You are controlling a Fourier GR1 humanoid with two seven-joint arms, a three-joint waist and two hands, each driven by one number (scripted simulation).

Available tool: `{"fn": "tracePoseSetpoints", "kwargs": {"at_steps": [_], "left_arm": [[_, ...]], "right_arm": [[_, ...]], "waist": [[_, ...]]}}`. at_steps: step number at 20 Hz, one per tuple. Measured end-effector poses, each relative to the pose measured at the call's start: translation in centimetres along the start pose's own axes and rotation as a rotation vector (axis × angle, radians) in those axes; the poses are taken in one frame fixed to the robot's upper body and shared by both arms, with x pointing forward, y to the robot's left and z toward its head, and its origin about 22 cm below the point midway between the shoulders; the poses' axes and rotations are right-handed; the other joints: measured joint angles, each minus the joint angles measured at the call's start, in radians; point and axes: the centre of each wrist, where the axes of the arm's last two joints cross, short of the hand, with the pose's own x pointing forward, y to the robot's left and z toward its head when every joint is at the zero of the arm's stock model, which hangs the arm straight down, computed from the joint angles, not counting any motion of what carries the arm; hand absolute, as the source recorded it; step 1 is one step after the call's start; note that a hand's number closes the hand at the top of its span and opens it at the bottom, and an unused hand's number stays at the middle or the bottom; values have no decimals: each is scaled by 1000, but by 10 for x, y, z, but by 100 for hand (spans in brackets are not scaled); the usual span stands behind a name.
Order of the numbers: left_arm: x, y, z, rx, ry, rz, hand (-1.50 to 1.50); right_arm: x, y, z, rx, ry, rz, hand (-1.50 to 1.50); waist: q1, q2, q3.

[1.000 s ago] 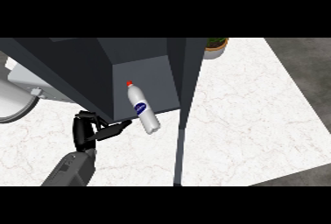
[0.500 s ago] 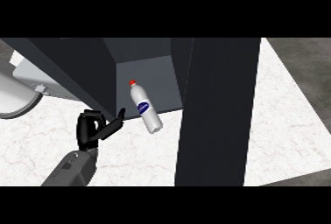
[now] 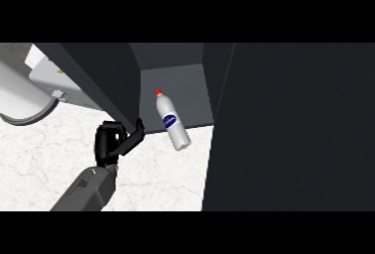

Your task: Pick up the bottled water, place it into the cabinet and close the cabinet

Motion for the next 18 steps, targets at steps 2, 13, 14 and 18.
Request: {"fn": "tracePoseSetpoints", "kwargs": {"at_steps": [2,13,14,18], "left_arm": [[1,-5,0,-22,15,37,150],[17,-53,10,-216,19,341,150],[23,-65,12,-262,-4,383,150],[39,-75,16,-401,-54,500,150]], "right_arm": [[2,0,1,1,9,10,-150],[17,10,15,68,49,31,150],[19,14,17,76,51,29,150],[18,19,26,81,78,9,150]], "waist": [[15,-1,-1],[69,-12,-3],[73,-13,-3],[100,-16,-3]]}}
